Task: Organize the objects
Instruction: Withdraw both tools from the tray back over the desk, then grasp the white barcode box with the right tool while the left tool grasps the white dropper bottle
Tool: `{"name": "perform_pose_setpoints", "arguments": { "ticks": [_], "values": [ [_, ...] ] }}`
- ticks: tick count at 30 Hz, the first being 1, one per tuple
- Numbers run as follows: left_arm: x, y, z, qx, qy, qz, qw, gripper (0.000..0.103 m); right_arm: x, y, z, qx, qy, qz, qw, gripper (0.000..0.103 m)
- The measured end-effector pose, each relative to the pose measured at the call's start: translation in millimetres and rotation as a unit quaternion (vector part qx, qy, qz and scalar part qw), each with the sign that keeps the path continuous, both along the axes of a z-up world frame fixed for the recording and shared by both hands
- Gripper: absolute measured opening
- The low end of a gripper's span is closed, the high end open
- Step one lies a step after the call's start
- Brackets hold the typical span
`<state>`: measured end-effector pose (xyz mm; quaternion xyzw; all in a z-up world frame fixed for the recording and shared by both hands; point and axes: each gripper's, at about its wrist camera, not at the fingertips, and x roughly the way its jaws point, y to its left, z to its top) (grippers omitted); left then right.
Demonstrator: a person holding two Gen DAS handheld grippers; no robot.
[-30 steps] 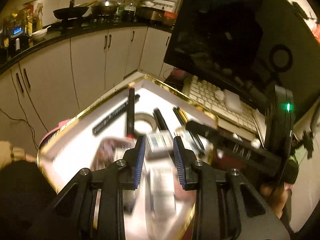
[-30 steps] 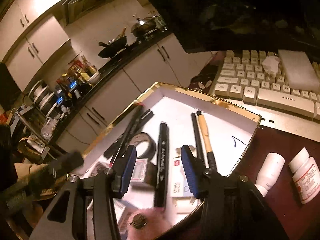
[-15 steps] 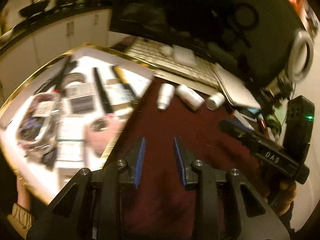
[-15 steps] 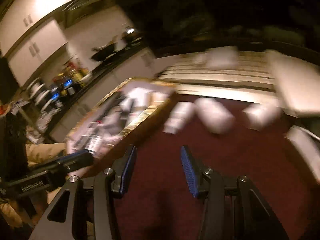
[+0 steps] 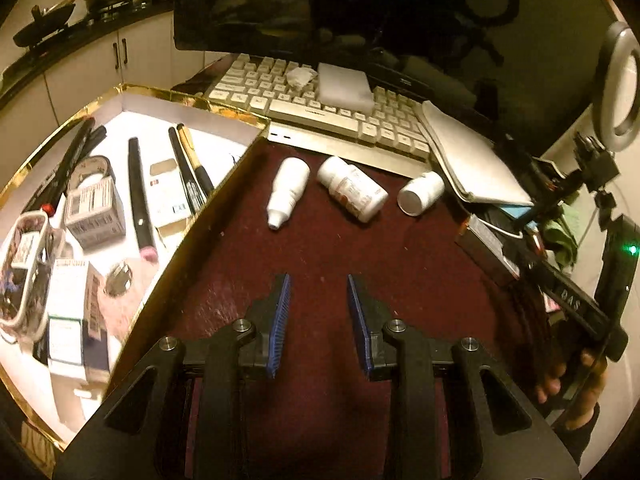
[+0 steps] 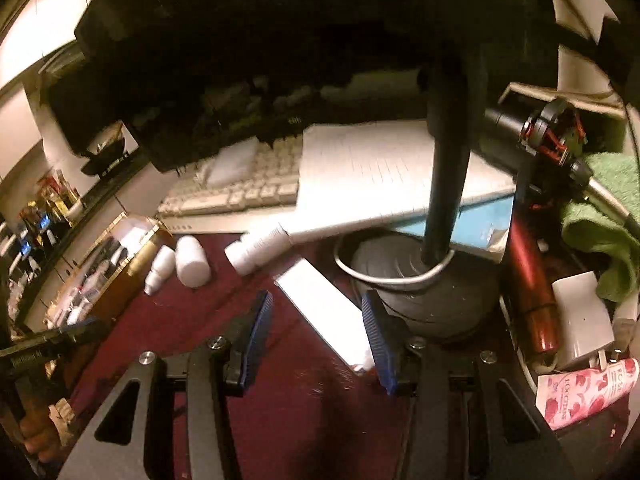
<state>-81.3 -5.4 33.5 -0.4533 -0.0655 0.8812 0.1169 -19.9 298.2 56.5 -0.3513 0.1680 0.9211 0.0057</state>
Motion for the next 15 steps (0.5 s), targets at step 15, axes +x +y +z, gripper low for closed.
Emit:
{"name": "perform_pose_setpoints", "arguments": {
  "ticks": [15],
  "values": [
    [-21,-11,-8,-0.011,-0.007,0.018,0.9997,0.028,-8,-11,-11,0.002,-0.028,0.049,0.998,0.047]
  ]
}}
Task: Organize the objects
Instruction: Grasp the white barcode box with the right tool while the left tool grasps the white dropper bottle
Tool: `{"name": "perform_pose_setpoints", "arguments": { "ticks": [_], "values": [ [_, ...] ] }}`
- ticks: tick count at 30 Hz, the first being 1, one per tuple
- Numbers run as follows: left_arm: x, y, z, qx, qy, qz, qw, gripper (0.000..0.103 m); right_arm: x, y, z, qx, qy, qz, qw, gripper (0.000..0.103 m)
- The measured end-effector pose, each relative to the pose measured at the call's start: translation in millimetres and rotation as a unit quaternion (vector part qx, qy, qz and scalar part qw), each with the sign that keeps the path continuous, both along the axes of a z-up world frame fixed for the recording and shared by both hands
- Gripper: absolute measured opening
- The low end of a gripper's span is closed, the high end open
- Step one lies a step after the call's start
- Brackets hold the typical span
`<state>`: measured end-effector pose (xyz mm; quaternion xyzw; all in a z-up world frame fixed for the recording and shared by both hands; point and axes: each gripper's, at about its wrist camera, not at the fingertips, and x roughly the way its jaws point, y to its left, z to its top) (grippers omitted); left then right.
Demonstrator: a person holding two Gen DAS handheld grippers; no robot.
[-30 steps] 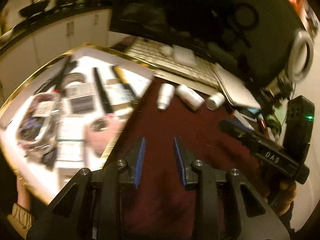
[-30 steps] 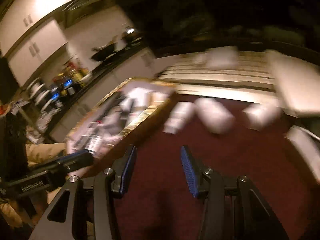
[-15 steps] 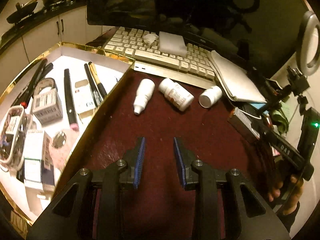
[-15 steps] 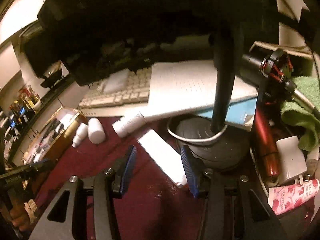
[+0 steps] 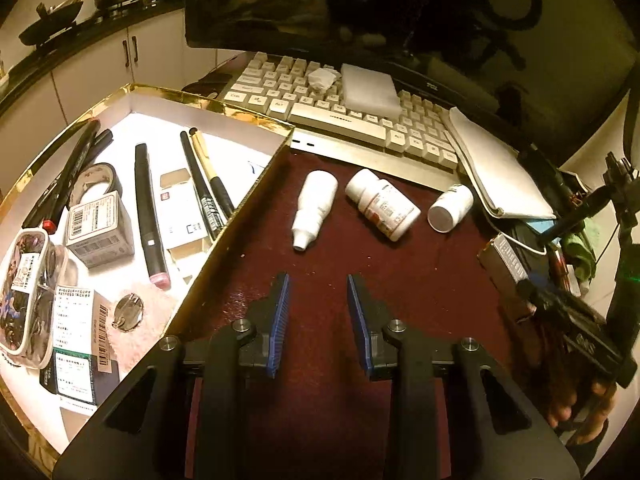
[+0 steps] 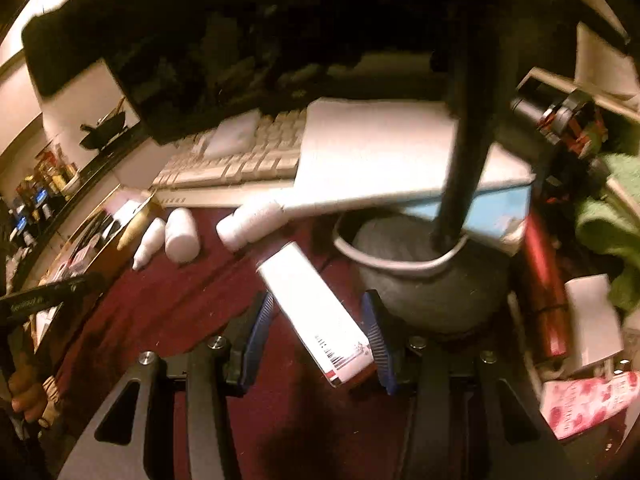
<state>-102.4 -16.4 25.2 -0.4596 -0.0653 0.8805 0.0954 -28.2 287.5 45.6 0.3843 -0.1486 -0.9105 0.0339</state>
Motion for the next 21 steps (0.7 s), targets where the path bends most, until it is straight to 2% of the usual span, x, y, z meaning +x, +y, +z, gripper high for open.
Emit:
{"name": "perform_pose_setpoints", "arguments": {
  "ticks": [1,3,10,14,17,21],
  "values": [
    [-1,-1,-1,0.000,-0.001,0.002,1.0000,0.028,1,-4,0,-0.021,-0.002,0.022,1.000,0.047],
    [-4,-2,-1,-0.002,-0.001,0.003,1.0000,0.028,2,-10,2,-0.025,0.004,0.033,0.999,0.047],
    [-31,10,-3,-0.029,-0.001,-0.012,0.9995,0.029,-8,-27,-1,0.003,-0.004,0.025,1.000,0.047],
    [-54,16,-9,-0.045,-0.007,-0.016,0.9988,0.028,-12,-20,-13,-0.016,-0.016,0.006,1.000,0.047],
    [-70,21,-15,-0.043,-0.008,-0.023,0.9988,0.028,-12,-17,-14,-0.026,-0.014,0.002,1.000,0.047],
    [-80,32,-24,-0.088,-0.011,-0.019,0.9958,0.028,-13,-15,-15,-0.029,-0.015,0.001,0.999,0.047]
  ]
}}
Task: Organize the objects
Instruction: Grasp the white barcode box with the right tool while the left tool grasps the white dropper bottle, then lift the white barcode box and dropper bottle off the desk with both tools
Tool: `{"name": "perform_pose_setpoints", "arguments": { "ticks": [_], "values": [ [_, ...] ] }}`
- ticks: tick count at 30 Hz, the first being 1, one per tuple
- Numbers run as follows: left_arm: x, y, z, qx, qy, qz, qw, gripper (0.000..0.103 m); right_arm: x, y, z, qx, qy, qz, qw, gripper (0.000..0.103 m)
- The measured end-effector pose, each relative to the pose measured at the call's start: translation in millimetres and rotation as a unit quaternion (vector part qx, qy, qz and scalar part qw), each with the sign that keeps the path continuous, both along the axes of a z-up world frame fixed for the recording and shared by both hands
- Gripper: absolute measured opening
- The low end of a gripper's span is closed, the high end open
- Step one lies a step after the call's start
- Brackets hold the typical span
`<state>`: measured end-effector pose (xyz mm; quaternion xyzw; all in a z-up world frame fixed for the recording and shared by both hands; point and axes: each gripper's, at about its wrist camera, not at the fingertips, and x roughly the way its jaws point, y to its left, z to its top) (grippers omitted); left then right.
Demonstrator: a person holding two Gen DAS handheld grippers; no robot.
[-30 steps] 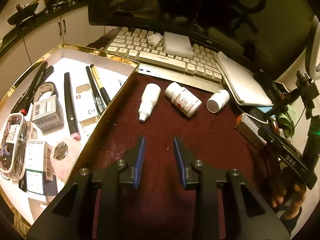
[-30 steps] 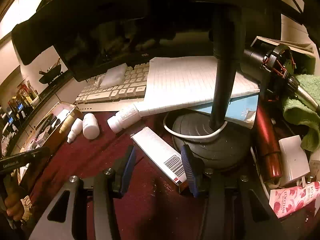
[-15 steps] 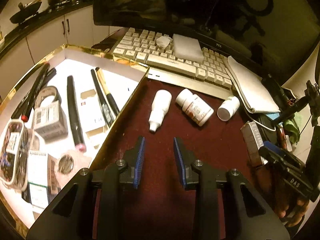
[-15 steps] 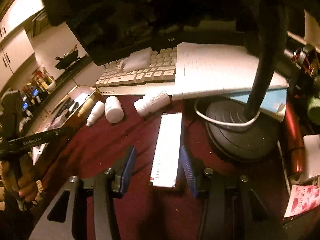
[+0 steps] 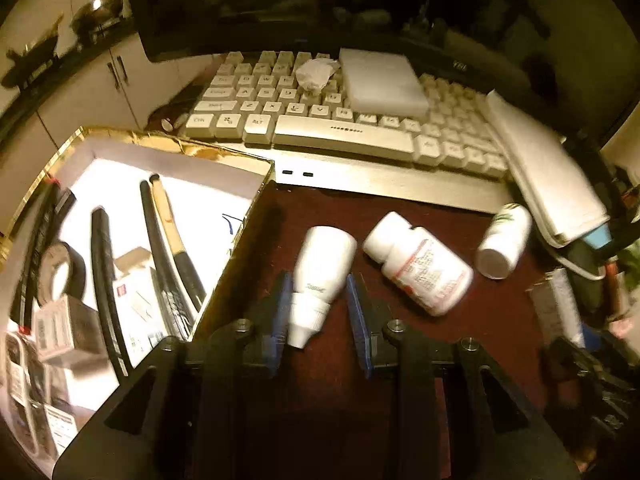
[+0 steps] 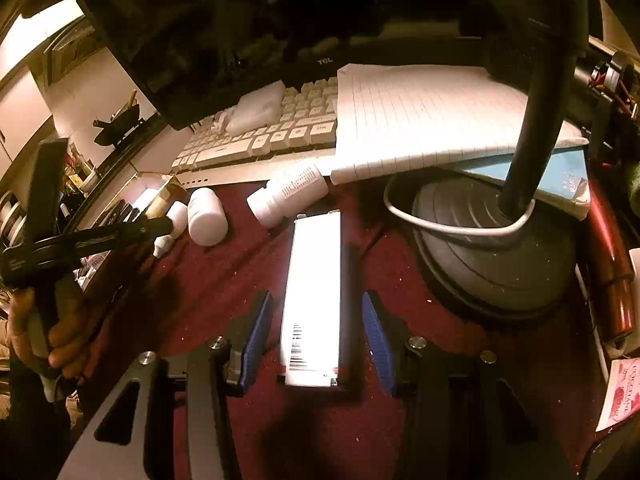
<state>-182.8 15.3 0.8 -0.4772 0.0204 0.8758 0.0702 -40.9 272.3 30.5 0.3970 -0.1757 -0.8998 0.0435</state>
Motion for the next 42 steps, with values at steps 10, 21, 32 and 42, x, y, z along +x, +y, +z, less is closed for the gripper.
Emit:
{"name": "perform_pose_setpoints", "arguments": {
  "ticks": [10,21,32,42],
  "values": [
    [40,-15,-1,0.022,0.004,-0.003,0.9997,0.023,0,3,-1,-0.014,0.002,0.000,1.000,0.046],
    [108,-35,6,0.071,-0.015,-0.010,0.9973,0.023,0,3,-1,-0.021,0.002,0.000,1.000,0.046],
    [104,-31,4,0.068,-0.001,-0.004,0.9977,0.024,2,4,-1,-0.028,0.004,0.000,1.000,0.046],
    [136,-52,12,0.111,0.032,-0.001,0.9933,0.024,17,-2,4,-0.044,0.001,-0.019,0.999,0.031]
  ]
}}
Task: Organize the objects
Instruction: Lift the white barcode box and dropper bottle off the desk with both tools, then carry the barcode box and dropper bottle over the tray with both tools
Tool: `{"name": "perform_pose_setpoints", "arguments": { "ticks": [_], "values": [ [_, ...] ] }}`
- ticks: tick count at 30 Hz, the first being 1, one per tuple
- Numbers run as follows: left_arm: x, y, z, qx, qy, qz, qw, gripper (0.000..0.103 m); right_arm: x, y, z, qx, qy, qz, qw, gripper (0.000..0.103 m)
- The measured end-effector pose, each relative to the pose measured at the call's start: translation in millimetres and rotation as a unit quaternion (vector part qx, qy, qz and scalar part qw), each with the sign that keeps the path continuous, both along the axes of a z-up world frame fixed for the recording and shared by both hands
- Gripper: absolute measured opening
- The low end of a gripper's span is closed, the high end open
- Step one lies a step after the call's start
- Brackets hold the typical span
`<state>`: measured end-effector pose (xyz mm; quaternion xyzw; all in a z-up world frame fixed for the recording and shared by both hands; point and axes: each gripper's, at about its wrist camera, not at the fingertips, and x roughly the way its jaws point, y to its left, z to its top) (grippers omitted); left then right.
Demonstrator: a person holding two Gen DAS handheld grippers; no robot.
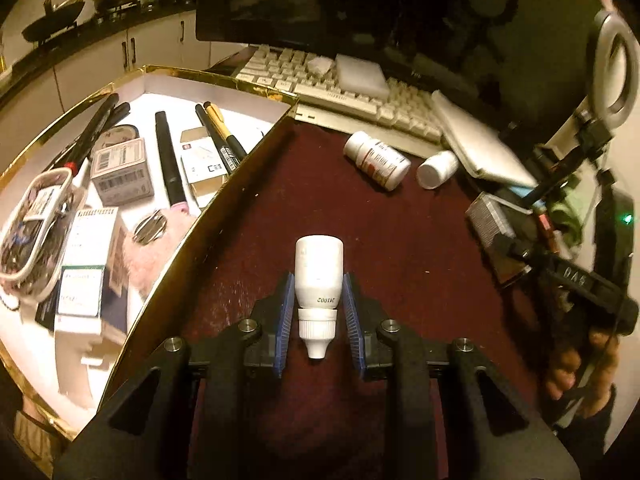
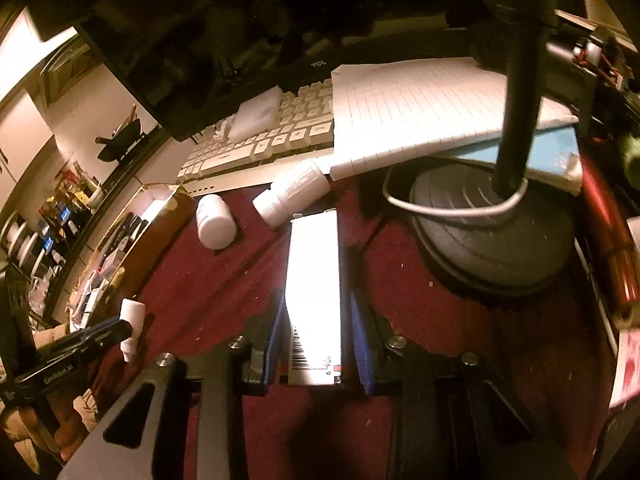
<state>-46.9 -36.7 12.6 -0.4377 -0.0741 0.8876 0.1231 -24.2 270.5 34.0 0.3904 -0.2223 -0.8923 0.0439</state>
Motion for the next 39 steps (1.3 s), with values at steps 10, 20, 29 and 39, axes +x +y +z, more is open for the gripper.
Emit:
{"name": "perform_pose_setpoints", "arguments": {
  "ticks": [10,20,29,39],
  "values": [
    [14,-19,20,0.034,0.018,0.021,0.9990,0.024,20,-53,33,-0.006,0.045,0.040,0.998,0.031],
    [12,-59,47,0.045,0.045,0.067,0.9958,0.024,-6,-109,50,-0.008,0.057,0.106,0.993,0.031],
    [-3,-101,49,0.058,0.033,0.105,0.9922,0.024,-45,-149,58,-0.021,0.049,0.134,0.990,0.031],
    [-24,-126,53,0.065,0.020,0.132,0.9889,0.024,-86,-179,52,-0.025,0.026,0.148,0.988,0.031]
  ]
}}
